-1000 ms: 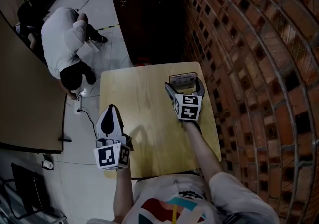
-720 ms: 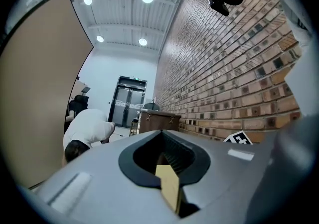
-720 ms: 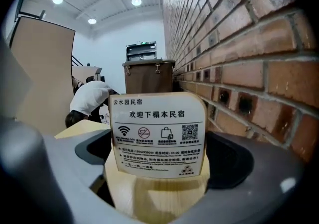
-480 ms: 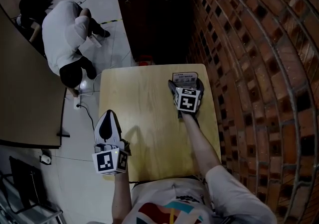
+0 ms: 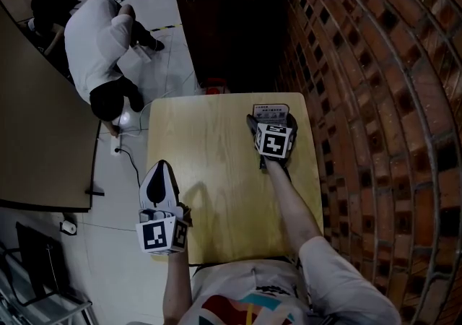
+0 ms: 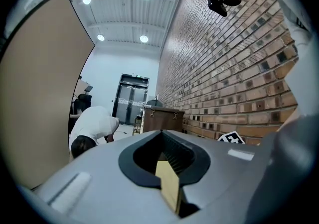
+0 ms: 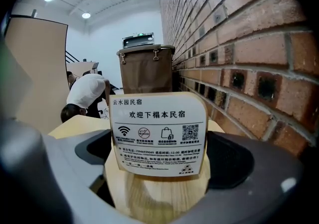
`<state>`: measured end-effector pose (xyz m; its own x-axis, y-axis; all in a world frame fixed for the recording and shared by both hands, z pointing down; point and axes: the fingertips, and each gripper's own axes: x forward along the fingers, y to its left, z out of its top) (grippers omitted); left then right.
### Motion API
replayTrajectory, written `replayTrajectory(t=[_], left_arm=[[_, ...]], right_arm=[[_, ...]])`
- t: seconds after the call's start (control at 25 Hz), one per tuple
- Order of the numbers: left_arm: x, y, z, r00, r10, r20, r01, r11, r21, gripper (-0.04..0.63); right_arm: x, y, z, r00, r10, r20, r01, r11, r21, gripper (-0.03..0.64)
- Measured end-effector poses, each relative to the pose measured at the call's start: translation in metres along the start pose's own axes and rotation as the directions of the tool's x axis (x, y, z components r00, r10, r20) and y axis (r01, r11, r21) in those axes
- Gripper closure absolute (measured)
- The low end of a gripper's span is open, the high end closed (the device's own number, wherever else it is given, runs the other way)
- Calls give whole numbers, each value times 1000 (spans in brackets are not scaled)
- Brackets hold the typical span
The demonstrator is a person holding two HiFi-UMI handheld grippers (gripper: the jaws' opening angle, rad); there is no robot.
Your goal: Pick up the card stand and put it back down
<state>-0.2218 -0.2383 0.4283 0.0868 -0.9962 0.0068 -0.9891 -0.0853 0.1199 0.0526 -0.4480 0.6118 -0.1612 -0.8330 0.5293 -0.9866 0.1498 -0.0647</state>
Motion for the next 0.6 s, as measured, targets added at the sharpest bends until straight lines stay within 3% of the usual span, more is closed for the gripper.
replayTrajectory(t=[0.2, 0.6], left_arm=[[1, 2, 6, 999, 30, 13, -30, 1000, -7, 591], [-1, -4, 7, 1000, 6, 22, -6, 1000, -4, 590]], right_arm=[[3, 1, -3, 1000, 10, -10, -10, 999, -32, 42], [-7, 4, 14, 999, 25, 31, -23, 998, -51, 41]])
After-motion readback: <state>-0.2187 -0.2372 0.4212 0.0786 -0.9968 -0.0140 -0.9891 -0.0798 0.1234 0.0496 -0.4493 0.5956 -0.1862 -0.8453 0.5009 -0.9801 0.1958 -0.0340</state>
